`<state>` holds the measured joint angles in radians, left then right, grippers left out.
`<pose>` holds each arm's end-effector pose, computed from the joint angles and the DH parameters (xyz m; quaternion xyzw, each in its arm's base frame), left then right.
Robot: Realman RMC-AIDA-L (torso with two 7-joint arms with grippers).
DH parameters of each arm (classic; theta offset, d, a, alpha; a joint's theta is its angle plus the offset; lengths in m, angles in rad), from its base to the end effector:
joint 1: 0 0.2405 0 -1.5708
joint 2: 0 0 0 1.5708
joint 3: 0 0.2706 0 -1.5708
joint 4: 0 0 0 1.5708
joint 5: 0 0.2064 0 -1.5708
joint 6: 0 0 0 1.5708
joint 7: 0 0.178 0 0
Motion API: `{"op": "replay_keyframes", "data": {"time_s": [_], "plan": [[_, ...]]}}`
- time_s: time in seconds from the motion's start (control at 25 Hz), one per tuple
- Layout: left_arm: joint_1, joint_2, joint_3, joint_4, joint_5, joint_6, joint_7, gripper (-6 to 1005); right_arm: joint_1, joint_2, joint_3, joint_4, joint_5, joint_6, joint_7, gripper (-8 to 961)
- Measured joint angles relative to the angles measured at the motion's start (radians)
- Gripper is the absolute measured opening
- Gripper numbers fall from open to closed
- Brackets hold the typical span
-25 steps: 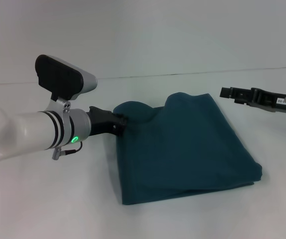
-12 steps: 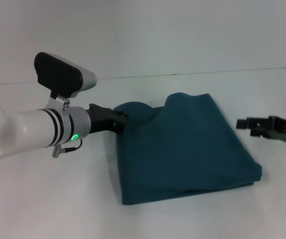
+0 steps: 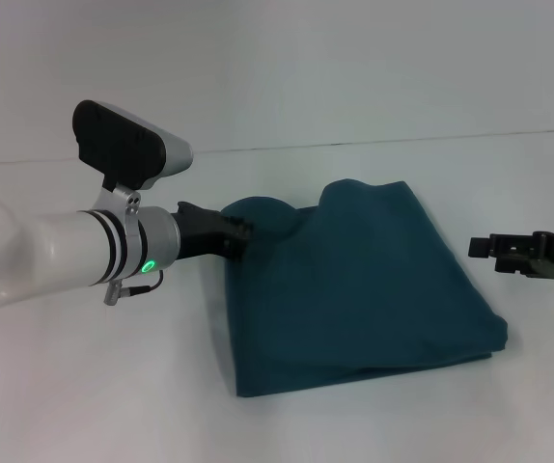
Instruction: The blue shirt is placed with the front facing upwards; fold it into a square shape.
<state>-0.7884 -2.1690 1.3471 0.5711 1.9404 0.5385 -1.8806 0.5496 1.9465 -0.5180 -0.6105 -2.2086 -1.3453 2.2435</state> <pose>-0.1973 0.4555 -0.1302 -0.9058 -0.2748 -0.0769 0.3132 0.3375 0.3816 0.0269 -0.7267 0.6224 0.2163 0.1946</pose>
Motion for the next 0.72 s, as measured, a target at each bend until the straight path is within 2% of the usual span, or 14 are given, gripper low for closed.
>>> {"op": "replay_keyframes", "data": {"time_s": [0.72], "plan": [[0.000, -0.001, -0.002, -0.004, 0.000, -0.001, 0.000, 130, -0.022, -0.012, -0.010, 0.001, -0.016, -0.026, 0.020, 733]]}}
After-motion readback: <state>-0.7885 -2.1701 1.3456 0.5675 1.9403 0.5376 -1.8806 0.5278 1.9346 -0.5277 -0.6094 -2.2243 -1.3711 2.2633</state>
